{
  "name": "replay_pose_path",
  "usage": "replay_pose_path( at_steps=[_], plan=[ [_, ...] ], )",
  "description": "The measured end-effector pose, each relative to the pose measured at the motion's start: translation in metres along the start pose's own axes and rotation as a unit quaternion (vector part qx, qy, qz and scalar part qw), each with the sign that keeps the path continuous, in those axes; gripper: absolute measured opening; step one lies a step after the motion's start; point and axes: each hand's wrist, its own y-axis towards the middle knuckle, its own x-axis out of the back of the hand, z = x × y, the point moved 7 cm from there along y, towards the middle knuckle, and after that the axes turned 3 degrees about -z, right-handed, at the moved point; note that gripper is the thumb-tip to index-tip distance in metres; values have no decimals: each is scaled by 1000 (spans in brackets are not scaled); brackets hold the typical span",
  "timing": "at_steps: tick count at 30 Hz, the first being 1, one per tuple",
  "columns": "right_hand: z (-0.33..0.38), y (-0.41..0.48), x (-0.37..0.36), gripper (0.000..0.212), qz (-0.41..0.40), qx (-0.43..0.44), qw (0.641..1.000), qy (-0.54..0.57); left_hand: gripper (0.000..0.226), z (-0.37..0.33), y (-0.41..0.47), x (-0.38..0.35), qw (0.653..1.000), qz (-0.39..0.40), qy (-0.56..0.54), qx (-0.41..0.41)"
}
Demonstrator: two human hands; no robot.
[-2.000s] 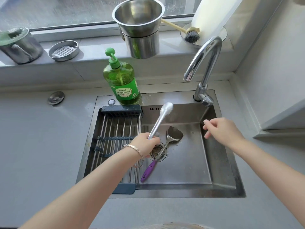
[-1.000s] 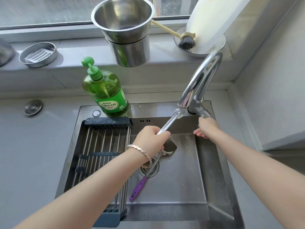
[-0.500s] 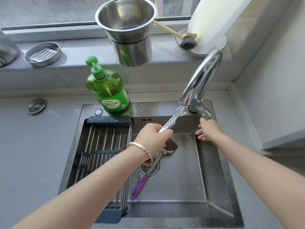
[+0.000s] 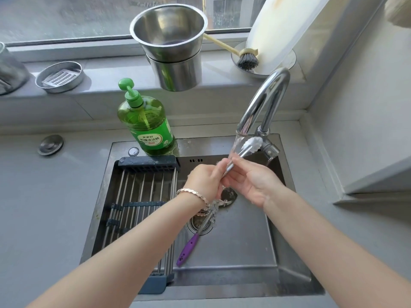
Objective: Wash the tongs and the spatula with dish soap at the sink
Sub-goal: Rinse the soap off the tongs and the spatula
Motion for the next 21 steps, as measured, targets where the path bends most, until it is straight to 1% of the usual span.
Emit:
replay_pose_path(
  at_steps=[2, 4, 7, 9, 11, 12, 15, 16, 17, 20, 21],
  plan=[
    [-3, -1, -1, 26, -27, 10, 999, -18, 57, 6, -5, 4, 999, 3, -35, 24],
    [-7, -3, -5, 27, -40, 21, 998, -36, 52, 13, -13, 7, 997, 18, -58, 37],
    [-16, -4, -14, 14, -11, 3, 1000, -20, 39, 25, -26, 9, 995, 47, -66, 50],
    [-24, -3, -18, 10, -5, -30, 1000, 9, 35, 34, -33, 11, 995, 57, -58, 63],
    [-29, -5, -20, 6, -11, -40, 999, 28, 31, 38, -38, 13, 995, 61, -49, 64],
    [-30, -6, -20, 10, -22, -39, 999, 24, 30, 39, -40, 12, 995, 70, -46, 60],
    [-31, -7, -15, 33, -70, -33, 997, -18, 29, 37, -47, 8, 993, 96, -45, 46],
    [-31, -7, -14, 37, -79, -34, 996, -22, 30, 38, -48, 8, 993, 95, -44, 47],
    [-30, -6, -14, 37, -80, -34, 996, -15, 31, 39, -49, 9, 994, 90, -43, 51],
    [-25, -2, -16, 16, -49, -44, 997, 49, 34, 46, -50, 9, 992, 93, -40, 68],
    [-23, -2, -16, 12, -38, -51, 996, 56, 34, 48, -51, 9, 992, 96, -43, 72]
  ],
)
